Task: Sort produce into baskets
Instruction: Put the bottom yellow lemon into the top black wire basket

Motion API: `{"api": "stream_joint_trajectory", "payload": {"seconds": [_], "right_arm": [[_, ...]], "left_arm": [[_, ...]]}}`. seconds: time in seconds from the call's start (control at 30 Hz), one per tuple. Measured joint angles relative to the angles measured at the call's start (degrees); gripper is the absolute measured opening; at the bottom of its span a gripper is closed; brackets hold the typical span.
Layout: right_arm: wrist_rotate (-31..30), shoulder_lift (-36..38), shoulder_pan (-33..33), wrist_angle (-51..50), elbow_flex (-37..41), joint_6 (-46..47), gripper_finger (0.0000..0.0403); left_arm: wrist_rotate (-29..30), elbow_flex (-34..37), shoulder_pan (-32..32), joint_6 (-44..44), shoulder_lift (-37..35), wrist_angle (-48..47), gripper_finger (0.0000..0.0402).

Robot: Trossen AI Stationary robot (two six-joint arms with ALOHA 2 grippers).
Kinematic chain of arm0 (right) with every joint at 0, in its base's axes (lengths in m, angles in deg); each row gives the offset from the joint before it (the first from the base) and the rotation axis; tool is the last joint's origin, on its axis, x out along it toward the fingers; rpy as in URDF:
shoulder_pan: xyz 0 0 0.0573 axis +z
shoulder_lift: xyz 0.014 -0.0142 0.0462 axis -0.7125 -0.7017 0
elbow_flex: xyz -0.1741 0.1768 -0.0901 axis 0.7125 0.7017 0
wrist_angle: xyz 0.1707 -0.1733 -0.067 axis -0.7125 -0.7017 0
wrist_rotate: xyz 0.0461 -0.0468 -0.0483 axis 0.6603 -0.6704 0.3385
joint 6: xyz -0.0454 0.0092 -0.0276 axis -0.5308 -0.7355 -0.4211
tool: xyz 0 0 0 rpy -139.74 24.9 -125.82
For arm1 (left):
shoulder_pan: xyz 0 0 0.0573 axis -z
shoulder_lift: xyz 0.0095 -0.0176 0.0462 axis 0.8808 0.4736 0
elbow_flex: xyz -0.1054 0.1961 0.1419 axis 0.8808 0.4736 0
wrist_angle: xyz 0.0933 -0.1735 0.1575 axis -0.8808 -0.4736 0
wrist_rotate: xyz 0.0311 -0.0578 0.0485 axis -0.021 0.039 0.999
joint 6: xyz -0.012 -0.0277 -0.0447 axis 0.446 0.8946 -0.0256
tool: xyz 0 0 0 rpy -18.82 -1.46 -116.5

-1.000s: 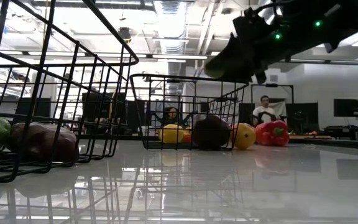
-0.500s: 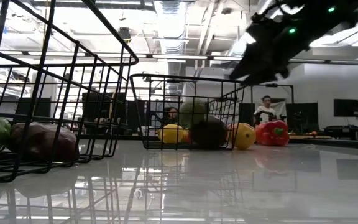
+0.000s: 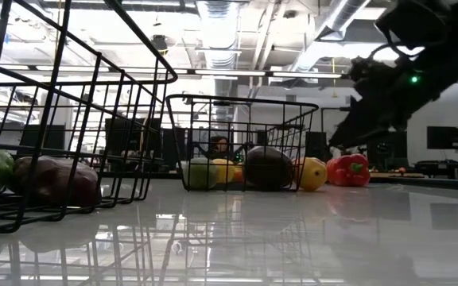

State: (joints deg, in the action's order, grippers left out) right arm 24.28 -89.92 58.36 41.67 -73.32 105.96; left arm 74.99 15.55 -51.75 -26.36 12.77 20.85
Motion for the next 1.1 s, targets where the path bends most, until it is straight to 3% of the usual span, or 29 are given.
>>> {"api": "stream_joint_trajectory", "payload": {"seconds": [0.17,0.4,0.67,1.1], "right_arm": [[0.17,-2.74,0.18,10.3,1.69,-7.12,0.0347],[2.45,-7.98,-1.45,13.15,1.73,-7.72,0.0396],[5.28,-12.98,-3.96,15.82,1.72,-8.0,0.0395],[7.62,-14.83,-4.81,20.76,1.6,-10.52,0.0397]], "left_arm": [[0.04,0.0,0.01,-0.02,-0.01,-0.01,0.0249],[0.09,0.0,0.01,-0.67,-0.02,-0.2,0.0249],[0.09,0.0,0.0,-0.8,0.0,-0.34,0.0249],[0.11,0.0,0.01,-0.91,0.0,-0.41,0.0249]]}}
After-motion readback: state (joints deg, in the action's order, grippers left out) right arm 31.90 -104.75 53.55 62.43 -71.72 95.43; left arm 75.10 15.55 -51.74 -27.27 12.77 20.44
